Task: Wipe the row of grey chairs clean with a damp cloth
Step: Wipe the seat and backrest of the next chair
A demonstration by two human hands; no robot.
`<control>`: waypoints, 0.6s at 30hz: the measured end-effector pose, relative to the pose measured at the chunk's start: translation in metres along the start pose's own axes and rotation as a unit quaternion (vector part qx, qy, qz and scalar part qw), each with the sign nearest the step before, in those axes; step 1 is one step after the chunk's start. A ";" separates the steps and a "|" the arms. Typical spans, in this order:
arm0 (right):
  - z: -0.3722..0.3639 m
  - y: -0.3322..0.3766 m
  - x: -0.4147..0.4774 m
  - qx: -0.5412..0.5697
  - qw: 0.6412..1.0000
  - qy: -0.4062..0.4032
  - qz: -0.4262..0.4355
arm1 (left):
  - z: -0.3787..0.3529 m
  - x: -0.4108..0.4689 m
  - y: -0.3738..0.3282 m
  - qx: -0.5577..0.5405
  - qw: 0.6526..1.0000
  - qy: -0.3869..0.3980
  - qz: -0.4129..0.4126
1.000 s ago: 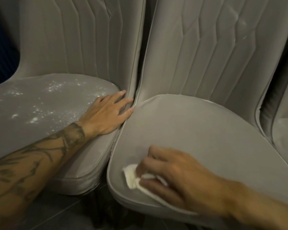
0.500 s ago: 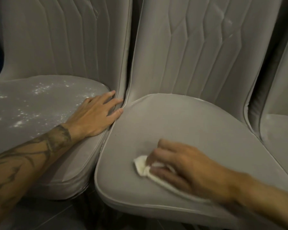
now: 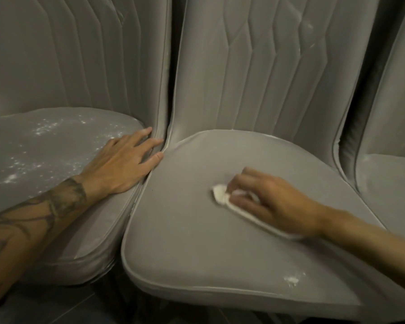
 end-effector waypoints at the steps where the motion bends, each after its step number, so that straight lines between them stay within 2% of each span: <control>1: 0.005 -0.013 0.010 -0.016 0.998 -0.017 -0.052 | 0.000 0.000 0.000 -0.001 1.000 0.001 0.000; 3: 0.005 -0.029 0.019 -0.041 0.989 -0.037 -0.138 | -0.001 0.001 0.001 -0.002 1.000 0.002 0.000; 4: 0.002 -0.025 0.016 -0.039 0.988 -0.047 -0.143 | -0.001 0.000 0.001 -0.002 1.000 0.003 0.000; 6: -0.007 -0.004 -0.006 -0.007 0.996 -0.061 -0.070 | -0.001 0.000 0.001 -0.003 1.000 0.003 0.000; 8: -0.012 0.020 -0.032 0.036 0.999 -0.019 0.007 | -0.001 0.000 0.002 0.000 1.000 0.003 -0.001; 10: -0.010 0.019 -0.040 0.026 0.999 0.023 0.029 | 0.000 0.000 0.001 -0.002 1.000 0.005 0.001; 12: -0.001 -0.004 -0.027 -0.009 1.000 -0.002 0.008 | 0.000 0.001 0.000 -0.002 1.000 0.005 0.003; 15: 0.015 -0.044 -0.002 -0.057 0.989 -0.048 -0.130 | 0.001 0.001 -0.002 -0.001 1.000 0.005 0.003; 16: 0.014 -0.047 -0.002 -0.064 0.985 -0.054 -0.152 | 0.001 0.000 -0.002 -0.001 1.000 0.004 0.003; 18: 0.003 -0.027 -0.016 -0.042 0.991 -0.066 -0.106 | 0.001 0.000 -0.002 -0.002 1.000 0.005 0.004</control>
Point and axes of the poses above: each hand's wrist, its own x-axis towards the middle knuckle, its own z-axis out of the back of the hand, y = z × x, the point moved 2 cm from there along x, towards the middle knuckle, and after that the axes turned 15 degrees about -z, right-handed, at the moved point
